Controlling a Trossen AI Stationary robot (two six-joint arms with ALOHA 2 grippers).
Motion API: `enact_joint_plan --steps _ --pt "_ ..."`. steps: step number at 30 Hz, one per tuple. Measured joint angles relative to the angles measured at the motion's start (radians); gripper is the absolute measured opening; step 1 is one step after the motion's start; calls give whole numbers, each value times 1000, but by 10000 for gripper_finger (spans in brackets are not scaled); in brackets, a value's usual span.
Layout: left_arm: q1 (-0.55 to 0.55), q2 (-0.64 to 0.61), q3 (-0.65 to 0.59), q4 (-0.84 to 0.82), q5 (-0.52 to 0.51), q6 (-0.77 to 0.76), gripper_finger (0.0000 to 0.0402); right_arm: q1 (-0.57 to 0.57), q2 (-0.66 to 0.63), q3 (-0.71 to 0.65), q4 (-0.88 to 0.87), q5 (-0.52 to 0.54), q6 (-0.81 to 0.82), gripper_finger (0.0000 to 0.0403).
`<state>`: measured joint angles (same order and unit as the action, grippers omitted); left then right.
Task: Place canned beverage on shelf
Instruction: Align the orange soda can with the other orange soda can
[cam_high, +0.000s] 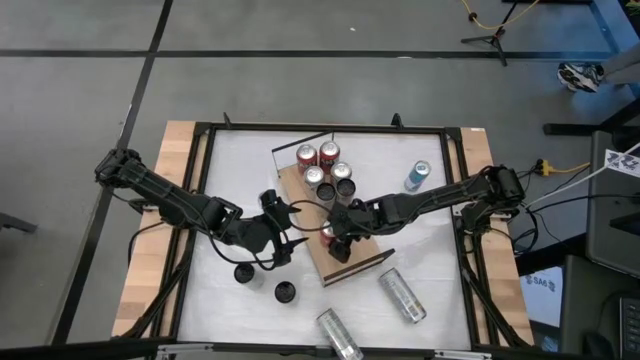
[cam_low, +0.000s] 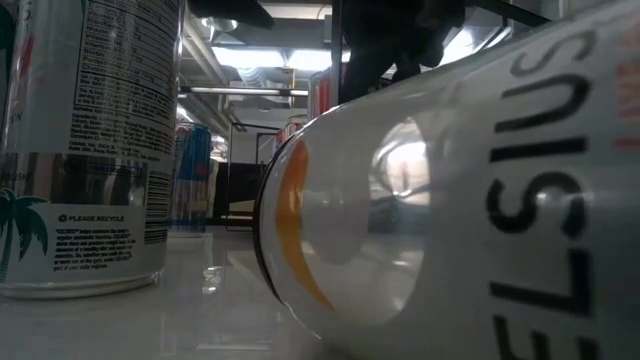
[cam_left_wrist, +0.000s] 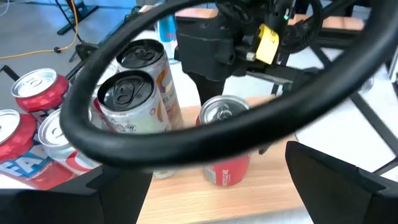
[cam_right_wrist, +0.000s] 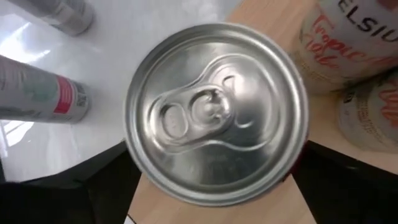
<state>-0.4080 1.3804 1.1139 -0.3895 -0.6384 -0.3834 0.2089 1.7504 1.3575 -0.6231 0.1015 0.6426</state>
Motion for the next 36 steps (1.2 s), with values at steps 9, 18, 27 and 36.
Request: enact_joint_plan --steps 9,18,27,36 --pt "0 1 0 119 0 47 352 0 -54 1 -28 -8 -4 374" --pt "0 12 0 206 -3 80 352 1 -178 1 -180 -18 -25 374" --pt "1 133 0 412 -46 217 352 1 -282 1 -347 -13 -53 374" --pt "43 235 0 552 -66 224 352 1 -355 1 -476 103 -97 374"
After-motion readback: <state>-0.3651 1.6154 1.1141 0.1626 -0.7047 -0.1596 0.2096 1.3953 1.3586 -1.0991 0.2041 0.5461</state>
